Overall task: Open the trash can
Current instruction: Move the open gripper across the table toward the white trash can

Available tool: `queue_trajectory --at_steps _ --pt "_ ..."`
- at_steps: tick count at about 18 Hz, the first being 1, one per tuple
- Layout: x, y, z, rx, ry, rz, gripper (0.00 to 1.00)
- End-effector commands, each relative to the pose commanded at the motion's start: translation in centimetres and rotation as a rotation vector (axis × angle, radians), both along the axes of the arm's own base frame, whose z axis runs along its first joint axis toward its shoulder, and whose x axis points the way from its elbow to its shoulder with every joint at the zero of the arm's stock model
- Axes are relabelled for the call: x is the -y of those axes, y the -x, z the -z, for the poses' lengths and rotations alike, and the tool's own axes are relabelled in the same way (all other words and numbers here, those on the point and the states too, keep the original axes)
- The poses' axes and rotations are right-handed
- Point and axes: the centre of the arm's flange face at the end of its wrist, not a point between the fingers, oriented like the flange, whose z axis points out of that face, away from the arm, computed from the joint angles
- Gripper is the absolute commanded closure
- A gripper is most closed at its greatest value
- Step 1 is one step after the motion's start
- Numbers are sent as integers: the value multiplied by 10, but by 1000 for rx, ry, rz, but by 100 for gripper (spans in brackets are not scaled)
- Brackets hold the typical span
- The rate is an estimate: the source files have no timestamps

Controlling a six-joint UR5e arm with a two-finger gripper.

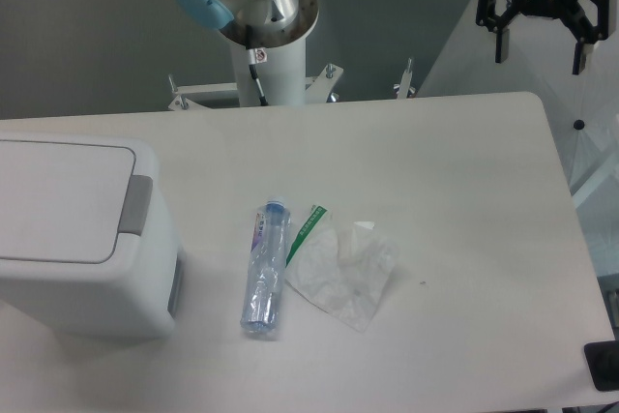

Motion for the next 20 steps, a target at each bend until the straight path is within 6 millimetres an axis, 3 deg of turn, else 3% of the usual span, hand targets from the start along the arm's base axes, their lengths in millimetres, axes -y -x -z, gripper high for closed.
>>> queue_trajectory --at_steps 5,10,20 --pt "-4 -3 -2 18 -21 -34 0" --pt "-36 -22 -3 83 -69 -113 0" --pt "-111 -79 -5 213 -144 -206 0"
